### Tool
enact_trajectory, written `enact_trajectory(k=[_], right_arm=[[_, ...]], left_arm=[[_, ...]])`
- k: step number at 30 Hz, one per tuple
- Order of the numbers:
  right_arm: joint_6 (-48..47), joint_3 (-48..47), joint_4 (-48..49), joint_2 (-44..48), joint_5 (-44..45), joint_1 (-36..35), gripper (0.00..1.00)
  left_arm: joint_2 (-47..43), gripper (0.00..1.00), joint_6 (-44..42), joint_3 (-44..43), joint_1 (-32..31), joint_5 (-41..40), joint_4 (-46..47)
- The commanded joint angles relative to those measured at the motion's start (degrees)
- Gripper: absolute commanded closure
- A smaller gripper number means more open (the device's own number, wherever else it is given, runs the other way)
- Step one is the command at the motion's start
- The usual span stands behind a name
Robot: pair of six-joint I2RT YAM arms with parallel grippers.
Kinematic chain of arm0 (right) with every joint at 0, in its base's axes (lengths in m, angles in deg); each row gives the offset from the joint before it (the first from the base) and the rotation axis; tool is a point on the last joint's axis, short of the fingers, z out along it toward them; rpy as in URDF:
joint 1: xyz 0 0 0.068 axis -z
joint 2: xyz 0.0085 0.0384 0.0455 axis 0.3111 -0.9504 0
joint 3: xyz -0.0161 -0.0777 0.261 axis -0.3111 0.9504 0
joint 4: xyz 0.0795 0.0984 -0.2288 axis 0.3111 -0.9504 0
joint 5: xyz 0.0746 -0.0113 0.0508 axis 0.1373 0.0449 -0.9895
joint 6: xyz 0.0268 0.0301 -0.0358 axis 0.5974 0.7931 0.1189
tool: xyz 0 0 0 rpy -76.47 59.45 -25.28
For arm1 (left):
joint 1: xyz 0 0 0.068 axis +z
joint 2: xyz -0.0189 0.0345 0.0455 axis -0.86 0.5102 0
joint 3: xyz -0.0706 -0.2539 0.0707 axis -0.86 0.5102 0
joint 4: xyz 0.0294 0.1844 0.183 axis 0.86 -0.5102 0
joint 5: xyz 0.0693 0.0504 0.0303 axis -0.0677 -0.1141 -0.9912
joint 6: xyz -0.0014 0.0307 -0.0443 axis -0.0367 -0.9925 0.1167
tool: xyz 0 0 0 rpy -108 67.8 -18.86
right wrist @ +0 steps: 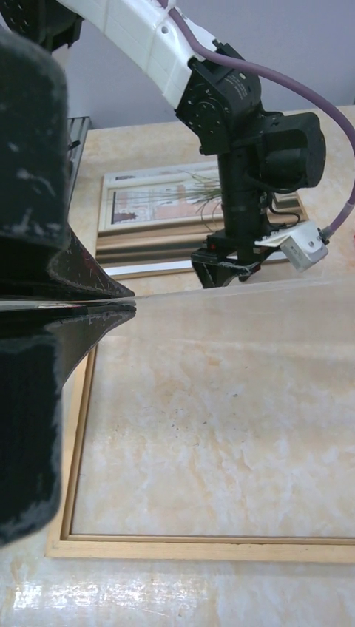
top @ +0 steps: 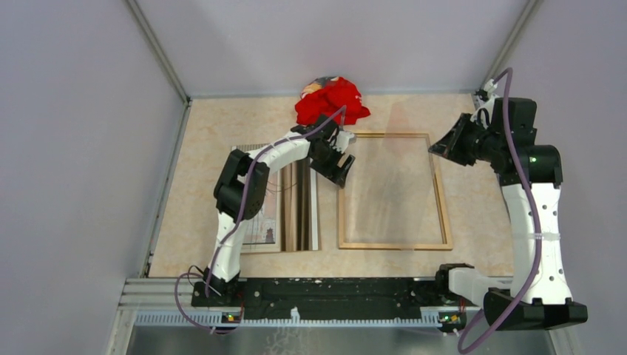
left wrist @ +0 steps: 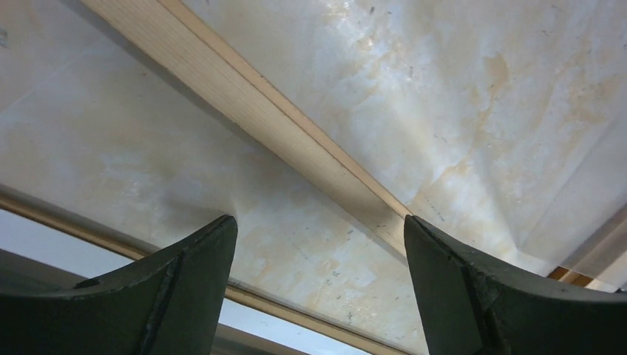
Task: Put the photo into the frame
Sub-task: Move the photo frame to the center of the board.
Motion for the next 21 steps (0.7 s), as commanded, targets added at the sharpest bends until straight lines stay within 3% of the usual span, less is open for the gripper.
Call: enact_trajectory(k=[1,6,16,21], right_arm=[[0.6,0.4,2.8,0.9,-0.8,0.4,1.0],[1.4,2.5,4.4,1.3,-2.0,0.4,1.0],[4.2,8.2,10.3,1.7,-6.2,0.4,1.0],[4.9,10.1,12.5,1.6,-7.9,0.4,1.0]], left_arm=[[0.9,0.11,2.1,-1.5,-0.2,5.4,0.1],[1.2,0.16,2.2,0.7,-0.4,4.1,1.4],[0.6,0.39,-1.8,8.4,-0.7,-10.8,4.2],[-2.6,0.42,-4.4,14.2,0.0,-14.9,6.1]])
